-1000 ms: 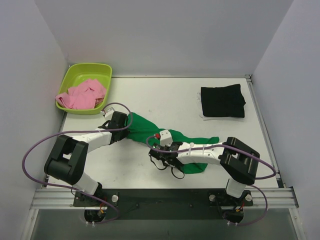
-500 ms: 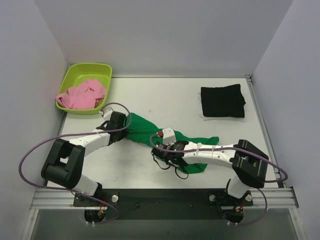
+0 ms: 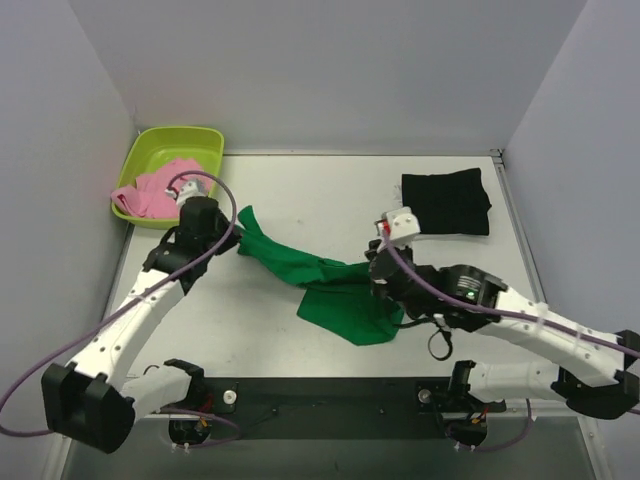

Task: Fold and stack the t-shirts

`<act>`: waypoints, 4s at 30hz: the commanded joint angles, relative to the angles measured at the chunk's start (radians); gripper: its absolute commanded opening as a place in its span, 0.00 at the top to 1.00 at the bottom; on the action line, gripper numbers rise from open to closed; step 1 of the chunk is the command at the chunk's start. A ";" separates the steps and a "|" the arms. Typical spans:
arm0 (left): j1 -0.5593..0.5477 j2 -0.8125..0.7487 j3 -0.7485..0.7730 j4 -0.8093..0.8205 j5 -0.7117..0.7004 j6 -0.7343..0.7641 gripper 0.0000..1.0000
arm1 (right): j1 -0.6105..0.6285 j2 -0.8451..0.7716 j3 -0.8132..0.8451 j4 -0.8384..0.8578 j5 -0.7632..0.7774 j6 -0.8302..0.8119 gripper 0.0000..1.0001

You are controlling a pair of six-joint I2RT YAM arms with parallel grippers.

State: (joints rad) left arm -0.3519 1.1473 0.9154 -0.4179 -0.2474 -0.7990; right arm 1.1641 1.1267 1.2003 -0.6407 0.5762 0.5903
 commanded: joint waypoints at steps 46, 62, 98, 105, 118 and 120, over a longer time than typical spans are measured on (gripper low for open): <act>0.102 0.003 1.171 -0.067 0.364 0.353 1.00 | 0.022 0.024 0.861 0.710 0.219 -1.239 1.00; 0.102 -0.253 1.076 0.068 0.511 0.331 1.00 | 0.034 -0.073 0.848 0.494 0.004 -1.215 1.00; 0.102 0.012 0.062 0.729 0.326 0.147 1.00 | -0.770 0.160 0.292 0.562 -0.384 -0.611 1.00; 0.140 0.319 0.148 0.820 0.266 0.147 1.00 | -0.836 0.467 0.456 0.526 -0.424 -0.555 1.00; 0.179 0.378 0.306 0.831 0.310 0.191 1.00 | -0.808 0.497 0.556 0.604 -0.375 -0.607 1.00; 0.165 0.271 0.292 0.832 0.307 0.234 1.00 | -0.766 0.389 0.490 0.680 -0.366 -0.659 1.00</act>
State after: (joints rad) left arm -0.1753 1.6222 1.1717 0.3176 0.0502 -0.6407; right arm 0.3363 1.7229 1.7325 -0.1307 0.1802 0.0025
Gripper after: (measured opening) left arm 0.033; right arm 0.039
